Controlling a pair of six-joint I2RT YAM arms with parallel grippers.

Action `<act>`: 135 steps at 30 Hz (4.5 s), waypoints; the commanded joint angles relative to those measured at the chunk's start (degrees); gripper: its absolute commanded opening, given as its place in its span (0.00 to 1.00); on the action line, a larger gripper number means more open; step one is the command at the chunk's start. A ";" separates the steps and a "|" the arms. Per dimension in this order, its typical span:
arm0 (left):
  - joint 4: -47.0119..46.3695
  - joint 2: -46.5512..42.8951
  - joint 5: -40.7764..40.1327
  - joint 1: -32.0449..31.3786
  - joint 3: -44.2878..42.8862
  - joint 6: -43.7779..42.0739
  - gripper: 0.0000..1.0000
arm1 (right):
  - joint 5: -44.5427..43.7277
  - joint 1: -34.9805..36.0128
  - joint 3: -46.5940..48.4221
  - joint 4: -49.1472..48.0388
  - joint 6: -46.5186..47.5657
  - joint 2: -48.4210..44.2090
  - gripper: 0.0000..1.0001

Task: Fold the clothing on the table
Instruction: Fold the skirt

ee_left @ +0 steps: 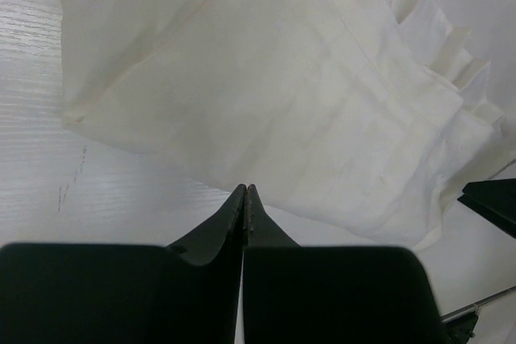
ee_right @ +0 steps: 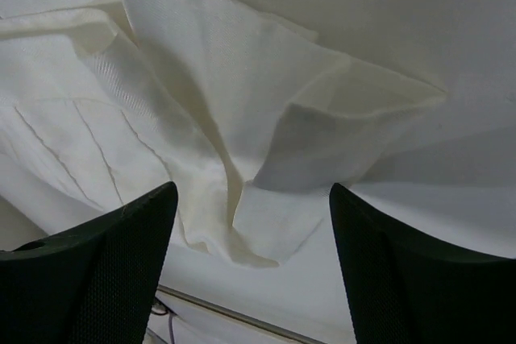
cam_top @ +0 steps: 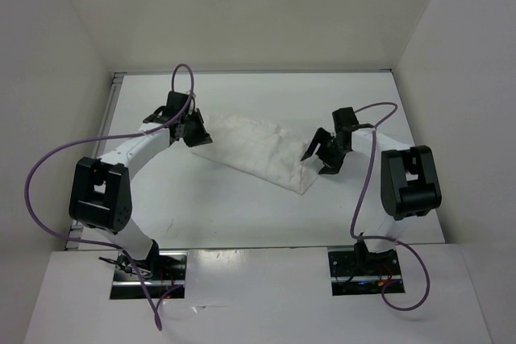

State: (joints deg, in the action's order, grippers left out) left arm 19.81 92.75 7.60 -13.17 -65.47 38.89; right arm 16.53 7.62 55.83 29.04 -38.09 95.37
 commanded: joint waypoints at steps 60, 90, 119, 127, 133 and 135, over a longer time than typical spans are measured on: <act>-4.96 14.21 -5.49 -2.65 -1.07 6.46 0.00 | 11.41 5.03 29.67 8.85 3.38 2.43 0.00; -4.43 7.01 -6.01 -3.79 3.42 6.98 0.00 | 17.74 25.43 70.63 6.82 -1.64 41.38 0.00; 6.91 -11.08 -18.33 1.04 -8.96 -2.40 0.00 | 13.55 29.21 123.55 39.07 3.80 57.66 0.43; -3.81 -6.19 1.44 -0.01 -8.09 -7.25 0.02 | -18.45 25.79 120.74 45.49 6.71 48.50 0.40; -13.13 6.19 9.37 -1.16 -6.08 -3.39 0.00 | -21.98 22.19 118.55 45.49 6.71 47.19 0.40; -13.66 8.75 9.89 -1.16 -5.55 -1.64 0.00 | -23.38 21.66 118.02 45.49 6.71 45.70 0.40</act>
State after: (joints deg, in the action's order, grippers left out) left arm 10.79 98.98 12.82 -14.37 -72.34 35.11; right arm -1.80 30.09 175.28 71.61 -32.18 142.76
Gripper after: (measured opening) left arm 0.000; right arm 0.405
